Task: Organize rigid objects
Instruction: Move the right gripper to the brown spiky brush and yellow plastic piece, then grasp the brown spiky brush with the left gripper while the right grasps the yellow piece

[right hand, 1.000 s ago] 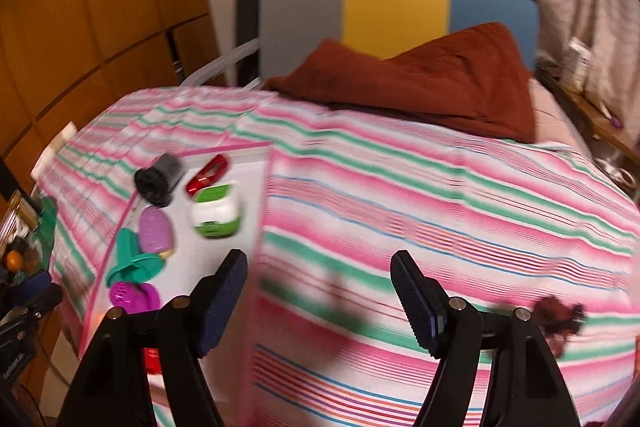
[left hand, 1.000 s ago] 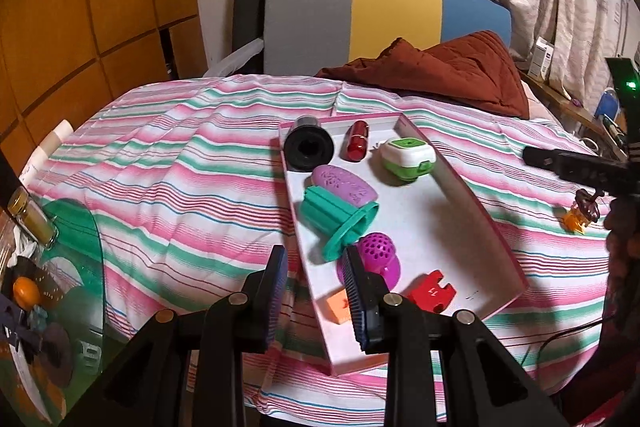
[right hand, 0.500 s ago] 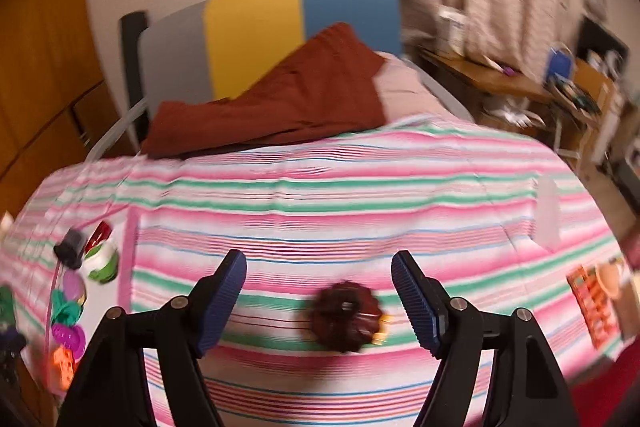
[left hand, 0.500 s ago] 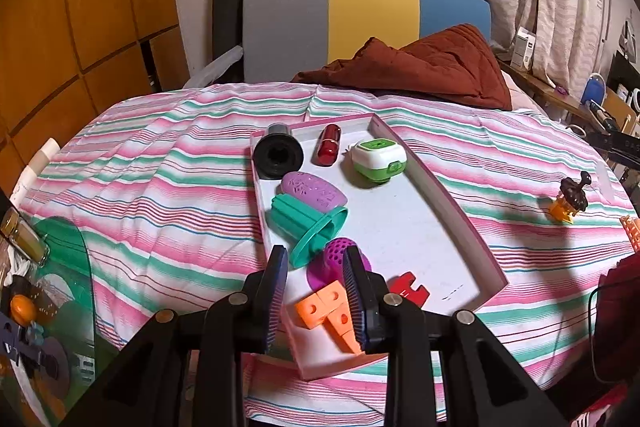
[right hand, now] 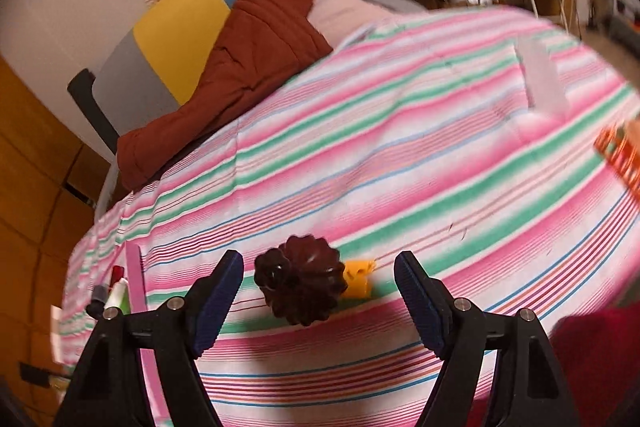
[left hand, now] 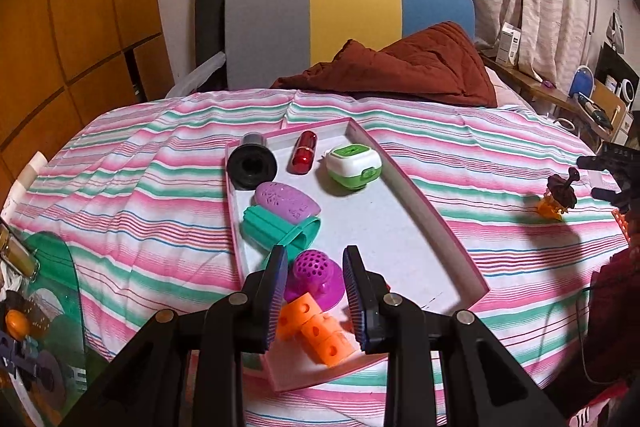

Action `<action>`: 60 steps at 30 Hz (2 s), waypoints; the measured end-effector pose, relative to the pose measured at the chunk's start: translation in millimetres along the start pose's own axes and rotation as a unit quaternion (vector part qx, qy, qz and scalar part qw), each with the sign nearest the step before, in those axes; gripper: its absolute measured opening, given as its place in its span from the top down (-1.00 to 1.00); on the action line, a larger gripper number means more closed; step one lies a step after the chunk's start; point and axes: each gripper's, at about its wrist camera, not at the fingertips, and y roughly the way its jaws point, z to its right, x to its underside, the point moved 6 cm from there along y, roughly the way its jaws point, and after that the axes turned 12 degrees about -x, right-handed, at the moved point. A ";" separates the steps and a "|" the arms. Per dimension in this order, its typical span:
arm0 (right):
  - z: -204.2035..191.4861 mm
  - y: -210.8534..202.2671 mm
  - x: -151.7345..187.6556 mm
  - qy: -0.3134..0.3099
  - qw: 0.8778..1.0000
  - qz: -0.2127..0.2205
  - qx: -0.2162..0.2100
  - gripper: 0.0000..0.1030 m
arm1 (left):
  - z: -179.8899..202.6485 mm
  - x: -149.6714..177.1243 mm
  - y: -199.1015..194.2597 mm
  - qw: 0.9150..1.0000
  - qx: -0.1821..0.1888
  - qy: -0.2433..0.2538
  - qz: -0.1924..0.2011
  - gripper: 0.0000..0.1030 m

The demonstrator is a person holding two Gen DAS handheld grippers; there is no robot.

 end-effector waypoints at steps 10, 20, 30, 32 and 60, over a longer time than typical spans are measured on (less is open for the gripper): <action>-0.8 20.9 4.9 0.048 0.998 -0.020 -0.046 -0.52 | 12.0 -6.2 -0.5 1.000 0.010 0.007 0.004 0.45; -37.4 40.8 0.9 0.031 0.991 -0.049 -0.119 -0.56 | 34.2 -10.2 1.0 0.999 0.019 0.028 0.002 0.45; -50.5 53.6 -3.1 -0.018 0.990 -0.069 -0.120 -0.56 | 65.1 -19.2 -2.2 0.997 0.043 0.059 0.006 0.45; -42.0 49.8 -8.3 -0.041 0.994 -0.056 -0.085 -0.56 | 75.1 -22.8 -2.6 0.996 0.052 0.069 0.007 0.45; 32.6 32.9 -33.5 0.072 0.997 0.004 -0.007 -0.61 | 266.6 -52.3 48.2 0.970 0.199 0.094 -0.101 0.09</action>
